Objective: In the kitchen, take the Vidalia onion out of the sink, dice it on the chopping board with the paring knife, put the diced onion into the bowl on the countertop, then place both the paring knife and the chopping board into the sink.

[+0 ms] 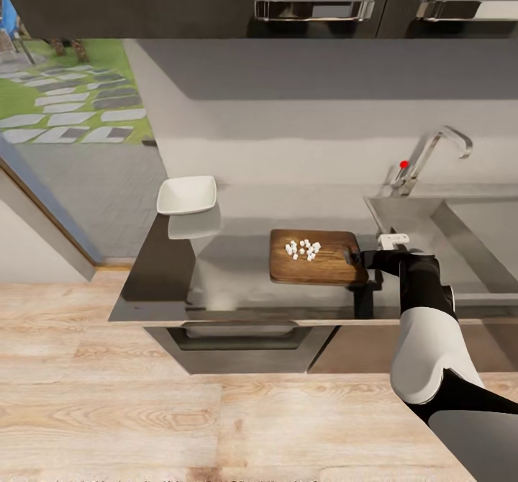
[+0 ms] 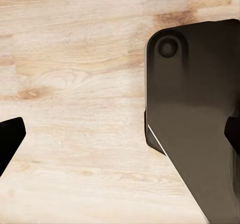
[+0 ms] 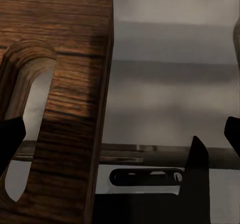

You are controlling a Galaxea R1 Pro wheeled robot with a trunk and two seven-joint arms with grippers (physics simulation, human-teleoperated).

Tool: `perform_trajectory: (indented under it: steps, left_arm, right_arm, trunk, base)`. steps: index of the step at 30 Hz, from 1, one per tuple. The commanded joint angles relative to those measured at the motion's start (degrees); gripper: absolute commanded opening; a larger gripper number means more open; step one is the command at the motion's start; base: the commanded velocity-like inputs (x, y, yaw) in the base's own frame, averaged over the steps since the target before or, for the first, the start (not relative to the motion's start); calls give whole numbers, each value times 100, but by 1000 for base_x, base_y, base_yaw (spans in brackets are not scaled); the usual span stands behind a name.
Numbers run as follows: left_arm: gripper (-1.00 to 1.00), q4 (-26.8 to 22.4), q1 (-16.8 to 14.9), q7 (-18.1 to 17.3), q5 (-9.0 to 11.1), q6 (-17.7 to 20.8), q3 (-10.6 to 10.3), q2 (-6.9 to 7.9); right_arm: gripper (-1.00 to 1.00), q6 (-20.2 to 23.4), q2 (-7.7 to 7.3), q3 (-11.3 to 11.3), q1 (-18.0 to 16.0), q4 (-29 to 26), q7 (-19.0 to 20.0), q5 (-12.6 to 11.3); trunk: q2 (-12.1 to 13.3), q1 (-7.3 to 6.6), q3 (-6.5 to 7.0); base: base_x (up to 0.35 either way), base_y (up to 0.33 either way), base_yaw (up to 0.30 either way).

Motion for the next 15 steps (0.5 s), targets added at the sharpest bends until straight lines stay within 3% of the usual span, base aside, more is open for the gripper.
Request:
perform_trajectory:
  steps: [1,15]
  left_arm:
    - [100,-10,0,24,58,-15,-50,5]
    - [100,-10,0,24,58,-15,-46,5]
  right_arm:
    - [100,5,7,-28,-7,-11,50,50]
    - [100,5,12,-28,-5,-9,50,50]
  trunk:
    - [-11,3,-14]
    - [-11,3,-23]
  base:
    - [0,0,0]
    - [0,0,0]
